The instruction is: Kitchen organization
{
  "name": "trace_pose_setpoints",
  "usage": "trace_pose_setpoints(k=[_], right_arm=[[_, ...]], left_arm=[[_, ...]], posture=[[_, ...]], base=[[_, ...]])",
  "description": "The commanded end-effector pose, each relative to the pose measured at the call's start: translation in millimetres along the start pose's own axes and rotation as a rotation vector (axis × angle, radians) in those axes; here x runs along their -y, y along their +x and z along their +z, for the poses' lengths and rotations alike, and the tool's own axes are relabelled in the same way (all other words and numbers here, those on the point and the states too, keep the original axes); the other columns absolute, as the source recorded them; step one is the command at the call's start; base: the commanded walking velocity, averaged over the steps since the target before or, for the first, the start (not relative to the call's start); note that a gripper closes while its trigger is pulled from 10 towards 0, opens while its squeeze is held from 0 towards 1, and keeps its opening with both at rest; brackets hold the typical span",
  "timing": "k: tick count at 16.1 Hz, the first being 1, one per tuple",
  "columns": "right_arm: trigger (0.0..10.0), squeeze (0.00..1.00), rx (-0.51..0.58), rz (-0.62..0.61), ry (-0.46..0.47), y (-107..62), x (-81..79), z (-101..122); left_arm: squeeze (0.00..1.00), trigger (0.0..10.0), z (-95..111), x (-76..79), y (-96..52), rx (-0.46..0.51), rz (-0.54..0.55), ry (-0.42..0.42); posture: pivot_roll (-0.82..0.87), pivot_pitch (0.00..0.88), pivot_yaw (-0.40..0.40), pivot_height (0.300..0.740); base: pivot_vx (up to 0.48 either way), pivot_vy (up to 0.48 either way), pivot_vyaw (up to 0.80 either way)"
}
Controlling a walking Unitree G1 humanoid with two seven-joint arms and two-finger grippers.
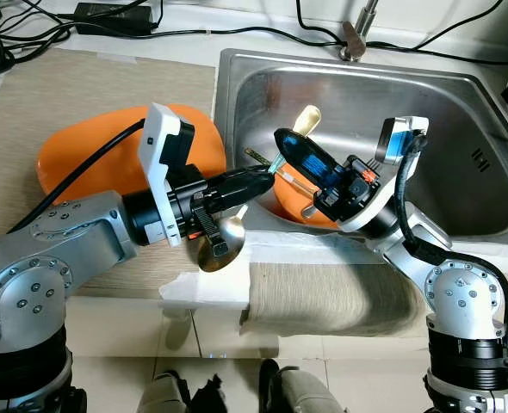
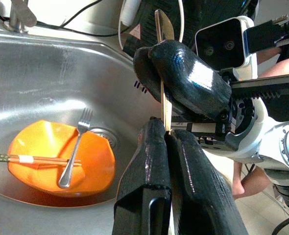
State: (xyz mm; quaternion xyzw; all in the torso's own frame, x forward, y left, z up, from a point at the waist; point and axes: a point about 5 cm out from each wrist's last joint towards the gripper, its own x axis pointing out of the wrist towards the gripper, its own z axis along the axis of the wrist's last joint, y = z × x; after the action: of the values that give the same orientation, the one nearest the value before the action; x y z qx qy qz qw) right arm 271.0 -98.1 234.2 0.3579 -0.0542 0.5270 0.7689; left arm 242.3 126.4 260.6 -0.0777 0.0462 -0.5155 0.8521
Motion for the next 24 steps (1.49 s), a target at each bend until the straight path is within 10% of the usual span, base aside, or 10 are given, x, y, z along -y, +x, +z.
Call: trace_pose_setpoints(k=[1,4,5,6,12,13,16,19,24], right_arm=[[0.0,0.0,-0.007,-0.009,-0.02,-4.3,-1.4,2],[0.0,0.0,-0.007,-0.012,-0.015,-4.3,-0.1,4],[0.0,0.0,-0.008,-0.021,-0.019,-3.3,1.8,4],[0.0,0.0,-0.004,-0.033,-0.024,-2.7,3.4,4],[0.0,0.0,0.07,-0.113,-0.059,-5.0,19.1,24],[0.0,0.0,0.085,-0.12,-0.062,-6.2,20.7,29],[0.0,0.0,0.139,-0.176,-0.151,-10.3,33.6,58],[0.0,0.0,0.228,-0.265,-0.345,-12.5,40.4,107],[0.0,0.0,-0.134,-0.449,-0.844,1.2,77.1,106]], left_arm=[[0.0,0.0,-1,3.7,0.0,0.001,-0.023,0.003],[0.0,0.0,0,3.5,0.3,0.004,-0.01,0.02],[0.0,10.0,1,0.4,0.2,0.016,0.019,0.025],[1.0,10.0,2,-0.5,-0.1,0.034,0.013,0.001],[1.0,10.0,12,-8.1,-10.1,0.067,0.063,0.043],[0.0,10.0,16,-13.1,-12.7,0.096,0.109,0.055],[0.0,10.0,32,-33.0,-24.6,0.225,0.237,0.035],[0.0,10.0,25,-53.7,-37.3,0.1,0.413,0.128],[0.0,10.0,6,-49.9,-32.8,-0.094,0.362,0.282]], posture=[[-0.11,0.164,-0.117,0.74],[-0.1,0.164,-0.127,0.74],[-0.1,0.168,-0.123,0.74],[-0.1,0.164,-0.122,0.74],[-0.1,0.167,-0.12,0.74],[-0.1,0.167,-0.12,0.74],[-0.1,0.164,-0.117,0.74],[-0.1,0.17,-0.113,0.74],[-0.11,0.176,-0.112,0.74]], base=[[0.0,0.0,0.0],[0.0,0.0,0.0],[0.0,0.0,0.0],[0.0,0.0,0.0],[0.0,0.0,0.0],[0.0,0.0,0.0],[0.0,0.0,0.0],[0.0,0.0,0.0],[0.0,0.0,0.0]])
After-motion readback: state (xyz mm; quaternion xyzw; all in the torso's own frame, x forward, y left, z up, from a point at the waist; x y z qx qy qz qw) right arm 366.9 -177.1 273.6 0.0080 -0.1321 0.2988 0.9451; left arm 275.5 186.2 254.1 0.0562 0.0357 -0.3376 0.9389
